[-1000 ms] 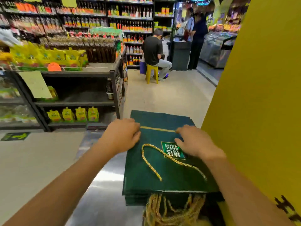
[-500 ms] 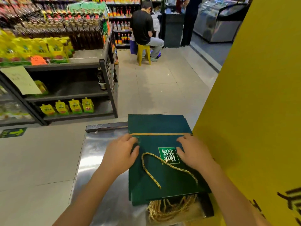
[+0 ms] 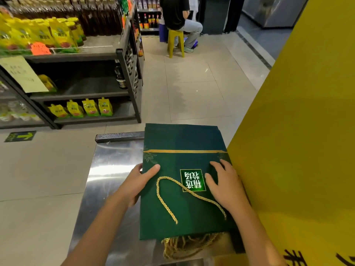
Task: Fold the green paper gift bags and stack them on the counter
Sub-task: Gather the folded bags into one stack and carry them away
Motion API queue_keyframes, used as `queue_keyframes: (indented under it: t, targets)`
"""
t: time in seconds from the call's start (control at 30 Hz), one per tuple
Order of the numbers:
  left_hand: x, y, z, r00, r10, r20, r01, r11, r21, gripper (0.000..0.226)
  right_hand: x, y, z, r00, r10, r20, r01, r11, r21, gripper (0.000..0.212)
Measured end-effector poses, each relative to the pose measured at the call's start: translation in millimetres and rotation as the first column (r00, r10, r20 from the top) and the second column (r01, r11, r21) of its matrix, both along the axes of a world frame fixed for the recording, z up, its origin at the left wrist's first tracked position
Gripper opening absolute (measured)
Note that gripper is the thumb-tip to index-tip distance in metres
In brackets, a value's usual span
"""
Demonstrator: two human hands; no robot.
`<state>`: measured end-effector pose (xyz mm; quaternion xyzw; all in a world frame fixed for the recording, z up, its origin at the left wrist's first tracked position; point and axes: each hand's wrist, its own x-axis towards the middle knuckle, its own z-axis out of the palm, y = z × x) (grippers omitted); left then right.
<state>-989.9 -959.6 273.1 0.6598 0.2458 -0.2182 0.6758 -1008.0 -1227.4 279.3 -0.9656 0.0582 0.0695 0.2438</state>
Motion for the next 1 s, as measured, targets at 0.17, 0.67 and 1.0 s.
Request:
queue_keyframes:
  t: [0.17,0.67,1.0]
  targets:
    - [-5.3,-1.7,-10.6,0.999,0.023,-0.048,-0.031,0.985,-0.168,0.044,-2.2,-2.3,-2.4,1.0,-0.001,0.011,0.001,1.0,-0.016,0.055]
    - [-13.0,13.4,-62.1,0.997,0.079,0.013,-0.073,0.961,-0.268,0.061,10.5,-17.2,0.0,0.978,-0.204,-0.035,0.2,0.89,0.41,0.084]
    - [-15.8,20.3,-65.6,0.993,0.114,-0.013,-0.112,0.935,-0.336,0.071,13.5,-22.1,7.5,0.955,-0.188,-0.23,0.294,0.719,0.63,0.065]
